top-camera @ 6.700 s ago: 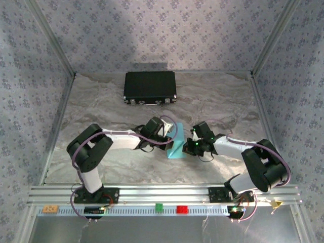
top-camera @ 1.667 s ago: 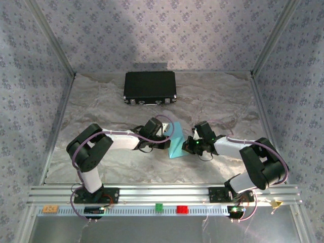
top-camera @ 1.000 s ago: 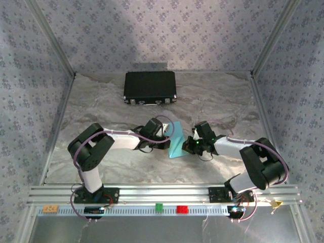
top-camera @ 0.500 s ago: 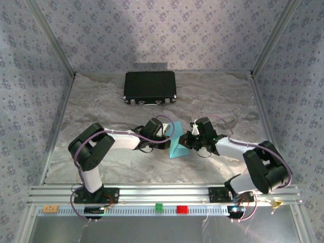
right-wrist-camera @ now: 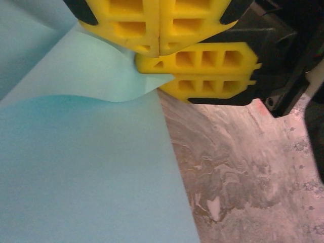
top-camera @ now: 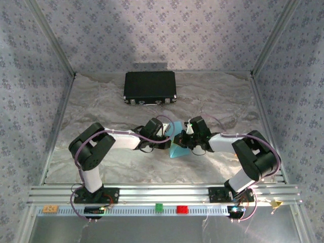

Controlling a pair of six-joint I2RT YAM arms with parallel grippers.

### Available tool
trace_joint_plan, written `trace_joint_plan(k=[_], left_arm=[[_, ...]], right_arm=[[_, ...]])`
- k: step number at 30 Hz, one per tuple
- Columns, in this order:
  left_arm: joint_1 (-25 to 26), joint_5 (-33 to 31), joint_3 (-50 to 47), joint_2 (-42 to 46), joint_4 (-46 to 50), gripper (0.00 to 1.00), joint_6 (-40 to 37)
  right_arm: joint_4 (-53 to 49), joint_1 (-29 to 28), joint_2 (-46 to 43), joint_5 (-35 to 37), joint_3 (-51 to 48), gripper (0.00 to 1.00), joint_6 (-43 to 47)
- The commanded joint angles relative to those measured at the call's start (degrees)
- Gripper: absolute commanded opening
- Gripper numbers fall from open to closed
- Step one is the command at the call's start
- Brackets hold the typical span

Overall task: Fold a paper plane with a square sheet of paper (pick it up from the middle)
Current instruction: Fold the triangle a second time at the center of the table.

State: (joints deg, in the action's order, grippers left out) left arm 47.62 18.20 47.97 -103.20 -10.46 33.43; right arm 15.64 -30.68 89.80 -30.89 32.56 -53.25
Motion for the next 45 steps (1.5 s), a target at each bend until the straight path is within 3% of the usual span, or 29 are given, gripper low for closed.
trace_joint_plan(k=[1,16,23,37,45], left_arm=[[-0.07,-0.14,0.37,-1.57,2.18,0.0,-1.26],[-0.44,0.4,0.46,-2.01,2.48,0.0,-1.43],[-0.42,0.44,0.54,-2.05,3.13,0.0,-1.62],[-0.53,0.95,0.82,-2.44,3.95,0.0,-2.05],[-0.64,1.66,1.4,-3.05,4.59,0.0,-2.58]], right_arm=[[-0.16,0.23,1.06,0.0,-0.24,0.0,-0.81],[1.72,1.98,1.21,0.49,-4.09,0.0,-1.34],[-3.71,3.7,-2.8,-0.42,0.13,0.01,1.33],[-1.84,7.01,5.24,-0.28,-2.21,0.01,1.23],[-4.8,8.45,0.02,-2.39,1.0,0.02,2.75]])
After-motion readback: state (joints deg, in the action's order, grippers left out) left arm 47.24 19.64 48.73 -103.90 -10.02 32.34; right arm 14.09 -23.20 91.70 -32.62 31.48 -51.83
